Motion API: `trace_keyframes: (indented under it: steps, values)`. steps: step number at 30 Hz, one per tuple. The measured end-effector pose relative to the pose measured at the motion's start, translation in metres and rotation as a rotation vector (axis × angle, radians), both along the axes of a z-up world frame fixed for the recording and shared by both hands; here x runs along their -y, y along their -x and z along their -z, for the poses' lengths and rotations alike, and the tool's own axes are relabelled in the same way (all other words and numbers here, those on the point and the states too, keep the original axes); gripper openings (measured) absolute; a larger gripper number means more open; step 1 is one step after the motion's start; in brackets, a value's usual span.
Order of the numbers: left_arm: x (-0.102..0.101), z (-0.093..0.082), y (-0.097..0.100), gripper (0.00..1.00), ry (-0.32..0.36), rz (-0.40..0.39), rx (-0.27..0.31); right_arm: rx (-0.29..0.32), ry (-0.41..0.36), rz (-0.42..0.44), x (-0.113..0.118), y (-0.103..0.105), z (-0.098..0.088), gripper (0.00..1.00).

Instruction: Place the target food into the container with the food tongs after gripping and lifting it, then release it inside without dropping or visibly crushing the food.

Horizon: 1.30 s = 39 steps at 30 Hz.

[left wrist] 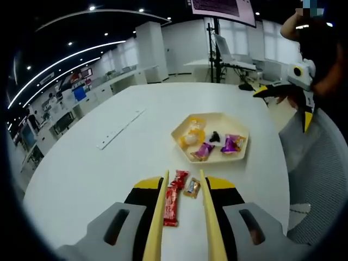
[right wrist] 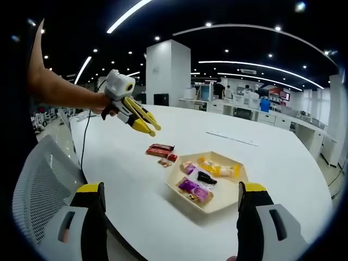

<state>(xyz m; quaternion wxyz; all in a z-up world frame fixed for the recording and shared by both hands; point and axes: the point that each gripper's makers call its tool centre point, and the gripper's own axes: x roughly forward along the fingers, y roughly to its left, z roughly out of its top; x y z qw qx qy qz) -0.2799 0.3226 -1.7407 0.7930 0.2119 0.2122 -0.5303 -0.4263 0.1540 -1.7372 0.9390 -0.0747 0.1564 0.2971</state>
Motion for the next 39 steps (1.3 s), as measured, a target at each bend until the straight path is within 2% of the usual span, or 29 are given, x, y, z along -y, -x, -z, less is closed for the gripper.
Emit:
trace_keyframes:
  steps: [3, 7, 17, 21, 22, 24, 34, 39]
  values:
    - [0.003, 0.002, 0.002, 0.26, 0.000, 0.015, 0.006, -0.003, 0.002, -0.001, 0.000, 0.000, 0.001, 1.00]
    - [0.007, 0.016, 0.000, 0.26, -0.047, 0.024, -0.005, 0.003, -0.005, 0.001, 0.000, 0.000, -0.001, 1.00]
    - [0.021, 0.040, -0.003, 0.26, -0.078, 0.067, -0.029, 0.010, -0.011, 0.008, 0.001, 0.000, -0.003, 1.00]
    - [0.024, 0.057, 0.000, 0.26, -0.101, 0.116, -0.068, 0.006, -0.015, 0.014, 0.002, 0.000, -0.003, 1.00]
    - [0.024, 0.061, -0.001, 0.26, -0.118, 0.128, -0.052, 0.000, -0.016, 0.012, 0.001, 0.000, -0.002, 1.00]
    - [0.025, 0.067, -0.003, 0.26, -0.125, 0.134, -0.059, 0.001, -0.010, 0.009, 0.001, 0.000, -0.001, 1.00]
    - [0.027, 0.088, -0.005, 0.26, -0.175, 0.188, -0.077, -0.011, -0.013, 0.013, 0.001, 0.000, 0.000, 1.00]
    - [0.032, 0.088, -0.006, 0.26, -0.173, 0.209, -0.070, -0.019, -0.014, 0.009, 0.001, 0.000, 0.002, 1.00]
